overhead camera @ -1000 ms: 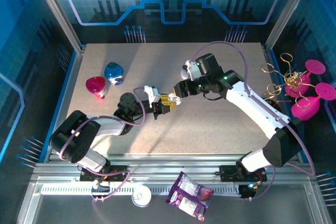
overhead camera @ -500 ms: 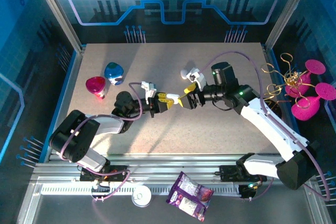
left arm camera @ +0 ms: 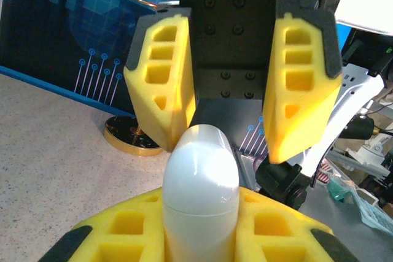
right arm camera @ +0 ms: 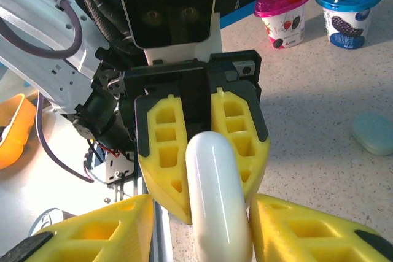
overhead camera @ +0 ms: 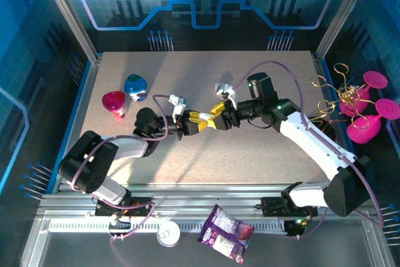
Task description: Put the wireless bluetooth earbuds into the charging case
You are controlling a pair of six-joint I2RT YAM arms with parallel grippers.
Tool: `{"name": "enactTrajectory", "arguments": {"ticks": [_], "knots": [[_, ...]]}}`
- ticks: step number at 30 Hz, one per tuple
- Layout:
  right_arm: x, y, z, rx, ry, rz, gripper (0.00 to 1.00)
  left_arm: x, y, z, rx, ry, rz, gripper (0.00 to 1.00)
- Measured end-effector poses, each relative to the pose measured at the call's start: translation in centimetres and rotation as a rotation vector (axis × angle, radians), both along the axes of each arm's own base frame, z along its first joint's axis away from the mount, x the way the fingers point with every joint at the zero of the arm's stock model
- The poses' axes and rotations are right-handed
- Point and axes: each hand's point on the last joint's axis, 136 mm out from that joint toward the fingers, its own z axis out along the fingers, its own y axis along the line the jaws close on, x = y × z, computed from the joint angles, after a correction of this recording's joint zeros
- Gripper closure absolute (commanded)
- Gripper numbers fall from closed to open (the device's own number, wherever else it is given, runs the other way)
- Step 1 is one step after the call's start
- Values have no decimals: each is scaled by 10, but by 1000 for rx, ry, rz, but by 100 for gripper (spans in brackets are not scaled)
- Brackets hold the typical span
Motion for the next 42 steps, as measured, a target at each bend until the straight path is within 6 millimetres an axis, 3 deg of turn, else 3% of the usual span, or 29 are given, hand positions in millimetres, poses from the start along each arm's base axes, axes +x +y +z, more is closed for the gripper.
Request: {"name": "enactTrajectory", "arguments": {"ticks": [12, 16, 20, 24, 27, 32, 37, 42], "knots": [[1, -1, -9, -22, -11, 16, 83, -2, 0, 3, -5, -13, -7, 79], [2, -1, -8, -22, -20, 14, 85, -2, 1, 3, -5, -17, -2, 62], [8, -5, -17, -44, -1, -28, 89, 5, 3, 5, -13, -52, 44, 29], [29, -21, -34, -85, 52, -156, 87, 17, 14, -11, 10, -75, 160, 14], [57, -35, -53, -123, 119, -293, 88, 24, 23, -28, 61, -83, 249, 10], [89, -49, -109, -238, 272, -473, 88, 33, 33, -41, 191, -156, 374, 6], [102, -59, -174, -369, 449, -584, 87, 29, 31, -61, 389, -227, 417, 4], [106, -63, -208, -415, 557, -645, 84, 29, 36, -89, 557, -237, 439, 3]]}}
